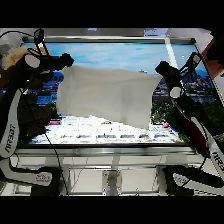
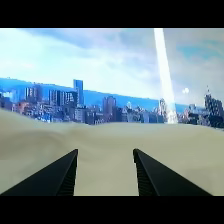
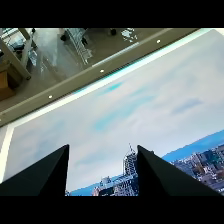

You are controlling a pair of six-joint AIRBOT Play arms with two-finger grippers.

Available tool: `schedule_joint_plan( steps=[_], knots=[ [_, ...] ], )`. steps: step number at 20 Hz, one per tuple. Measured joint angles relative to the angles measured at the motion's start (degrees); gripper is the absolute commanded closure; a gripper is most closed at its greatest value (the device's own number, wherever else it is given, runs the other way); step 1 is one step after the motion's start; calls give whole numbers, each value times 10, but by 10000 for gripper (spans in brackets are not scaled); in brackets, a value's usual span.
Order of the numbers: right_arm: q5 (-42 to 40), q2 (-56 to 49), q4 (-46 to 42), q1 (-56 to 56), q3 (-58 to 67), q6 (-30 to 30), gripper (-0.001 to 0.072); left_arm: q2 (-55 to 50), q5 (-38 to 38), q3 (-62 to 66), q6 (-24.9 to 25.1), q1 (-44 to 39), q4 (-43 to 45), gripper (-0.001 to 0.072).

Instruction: Fold the shirts.

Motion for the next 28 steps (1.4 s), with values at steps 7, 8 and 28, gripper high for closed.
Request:
schedule_joint_plan(
  steps=[7, 8, 28],
  knots=[
    [31, 58, -10, -28, 16, -62, 264, 29, -131, 14, 7, 42, 56, 286],
    [51, 79, -10, -46, 16, -77, 264, 38, -157, 14, 8, 57, 88, 286],
    [738, 223, -83, -403, -94, 72, 264, -34, -140, -243, -9, 210, -74, 289]
  ],
)
